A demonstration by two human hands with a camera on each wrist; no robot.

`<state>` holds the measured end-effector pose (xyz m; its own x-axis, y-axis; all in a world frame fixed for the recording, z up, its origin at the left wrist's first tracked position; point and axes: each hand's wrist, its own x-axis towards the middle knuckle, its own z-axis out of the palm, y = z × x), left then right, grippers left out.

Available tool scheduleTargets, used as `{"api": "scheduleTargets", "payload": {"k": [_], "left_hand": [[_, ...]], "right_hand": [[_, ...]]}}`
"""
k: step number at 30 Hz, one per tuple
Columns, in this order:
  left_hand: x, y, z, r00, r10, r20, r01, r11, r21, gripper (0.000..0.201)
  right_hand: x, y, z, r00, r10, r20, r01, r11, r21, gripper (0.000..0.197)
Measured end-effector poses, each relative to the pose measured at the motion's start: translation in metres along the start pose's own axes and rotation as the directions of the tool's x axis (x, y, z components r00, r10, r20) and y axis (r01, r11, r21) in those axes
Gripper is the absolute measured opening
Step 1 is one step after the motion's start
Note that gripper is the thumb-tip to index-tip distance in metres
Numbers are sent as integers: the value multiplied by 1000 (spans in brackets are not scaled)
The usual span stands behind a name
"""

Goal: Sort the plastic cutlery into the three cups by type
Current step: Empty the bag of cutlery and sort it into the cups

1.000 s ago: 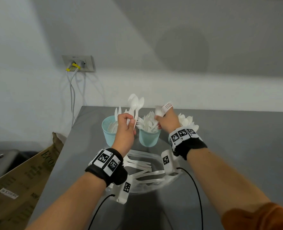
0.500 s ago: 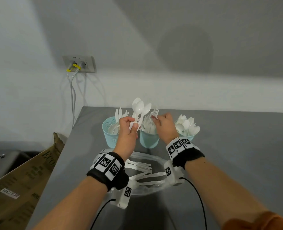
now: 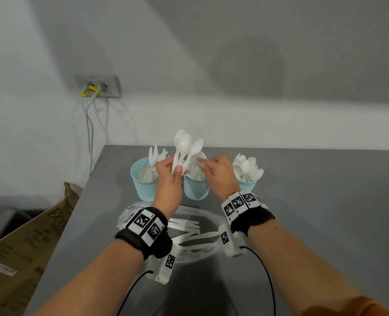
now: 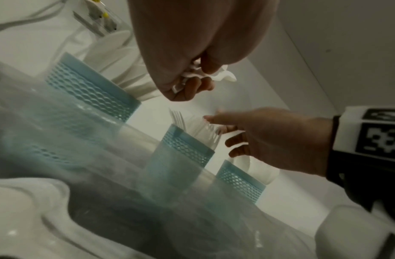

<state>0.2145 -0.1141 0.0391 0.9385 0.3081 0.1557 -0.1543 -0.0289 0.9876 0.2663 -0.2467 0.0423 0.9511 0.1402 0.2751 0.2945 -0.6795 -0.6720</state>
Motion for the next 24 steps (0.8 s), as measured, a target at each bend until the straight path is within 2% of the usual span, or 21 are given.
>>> {"api": "scheduleTargets", "payload": {"k": [1,4,6,8,10,12,16,17,18,20,21,22,24], "left_hand": [[0,0,4,1000,-1,4,1,1000,-7,19],[-1,0,17,998,15,67,-15,1000,2,17],[-3,1,30,988,52,148,-61,997,51,18],[-7,0,46,961,96,260,-113,992,50,27],[-14,0,63,917,127,377,-166,983,74,40],[-17,0,78,894,120,431,-202,968,149,48],[-13,-2,100,898,-6,440,-133,950,284,42],[-9,-6,105,894,-24,448,-169,907,386,46],[-6,-11,109,882,-22,471,-264,804,532,52],[-3,-19,113,847,13,531,-463,507,727,62],[-2,-22,114,838,28,546,-505,418,755,63],[-1,-24,116,836,37,548,-520,376,767,61],[1,-28,119,840,67,538,-523,364,771,52]], "right_hand": [[-2,-3,-3,1000,7,-12,-6,1000,22,43],[-7,-13,-13,997,57,-50,-37,941,335,64],[-8,-16,-22,999,41,16,-44,900,435,52],[-8,-16,-31,996,66,66,-88,902,422,32],[-5,-11,-41,993,107,43,-115,877,466,17],[-4,-3,-52,991,131,25,-126,864,487,23],[-3,23,-68,968,247,36,-239,877,416,29],[-2,30,-71,960,278,23,-265,879,397,29],[0,35,-75,950,312,1,-288,877,384,27],[3,44,-83,928,367,-65,-317,868,382,29],[6,48,-86,916,387,-103,-320,862,392,31],[8,50,-90,904,403,-146,-317,857,405,32],[12,54,-97,881,408,-239,-288,864,414,32]]}}
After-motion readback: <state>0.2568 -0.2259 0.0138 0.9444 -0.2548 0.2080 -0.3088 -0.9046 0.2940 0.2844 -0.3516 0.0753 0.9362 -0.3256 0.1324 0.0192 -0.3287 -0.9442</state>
